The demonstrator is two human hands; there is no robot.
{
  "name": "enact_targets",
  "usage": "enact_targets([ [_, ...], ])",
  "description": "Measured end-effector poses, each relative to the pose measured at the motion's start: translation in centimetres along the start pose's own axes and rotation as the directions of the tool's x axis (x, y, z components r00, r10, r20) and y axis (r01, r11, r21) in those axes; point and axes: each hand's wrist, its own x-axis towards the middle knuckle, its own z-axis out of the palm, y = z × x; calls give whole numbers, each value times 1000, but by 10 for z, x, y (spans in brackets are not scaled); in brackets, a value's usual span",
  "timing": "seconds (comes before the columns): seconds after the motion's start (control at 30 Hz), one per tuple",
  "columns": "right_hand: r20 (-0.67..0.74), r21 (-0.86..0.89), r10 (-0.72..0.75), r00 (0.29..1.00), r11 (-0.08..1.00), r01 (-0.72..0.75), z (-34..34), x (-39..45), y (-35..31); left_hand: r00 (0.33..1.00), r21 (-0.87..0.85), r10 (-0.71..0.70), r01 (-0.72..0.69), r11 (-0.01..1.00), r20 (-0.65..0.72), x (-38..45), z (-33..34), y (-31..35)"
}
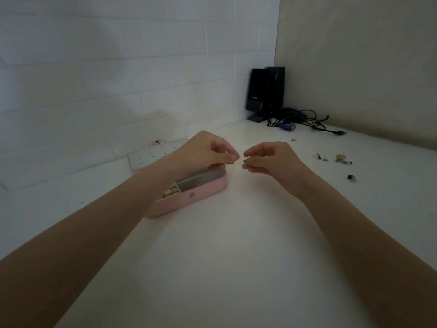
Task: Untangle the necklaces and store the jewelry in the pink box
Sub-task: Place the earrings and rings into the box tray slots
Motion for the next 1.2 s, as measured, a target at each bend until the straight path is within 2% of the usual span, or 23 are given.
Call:
enact_targets([
  [0.13, -71, -93, -68, 995, 994, 61, 14, 8, -8, 984, -33, -89, 85, 996, -154, -1, -19, -9],
  [0.27, -114, -64, -89, 989, 995, 82, 33, 14, -13, 990, -72, -97, 90, 993, -105, -9, -34, -15],
  [0.37, -84, 10, -93, 992, 996, 94, 44, 15, -16, 987, -2, -98, 99, 995, -124, -12, -43, -22],
  [0.6, -70, -36, -82, 994, 996, 80, 58, 20, -17, 976, 169, -115, 147, 975, -187, -9, -48, -34],
  [0.67, -66, -49, -84, 994, 996, 81, 60, 22, -18, 970, 157, -118, 153, 976, -212, -8, -48, -37],
  [0.77, -35, -68, -95, 995, 993, 92, 61, 23, -21, 964, 165, -48, 93, 982, -260, -12, -51, -34],
  [0.83, 7, -83, -89, 996, 993, 90, 64, 22, -22, 972, 155, -12, 50, 987, -236, -18, -52, -29],
  [0.9, 26, -151, -106, 994, 983, 109, 69, 23, -21, 983, 92, -36, 54, 994, -182, -24, -50, -23],
  [0.97, 21, -286, -182, 983, 941, 181, 76, 24, -20, 984, 14, -97, 100, 995, -150, -27, -48, -21],
  [1.07, 76, -497, -401, 913, 779, 383, 87, 25, -21, 976, -135, -177, 160, 978, -130, -31, -52, -24],
  [1.13, 152, -570, -485, 861, 669, 477, 91, 26, -23, 972, -210, -207, 181, 961, -112, -34, -55, -25],
  [1.2, 197, -599, -508, 839, 615, 513, 95, 28, -26, 970, -251, -215, 181, 951, -113, -36, -59, -28],
])
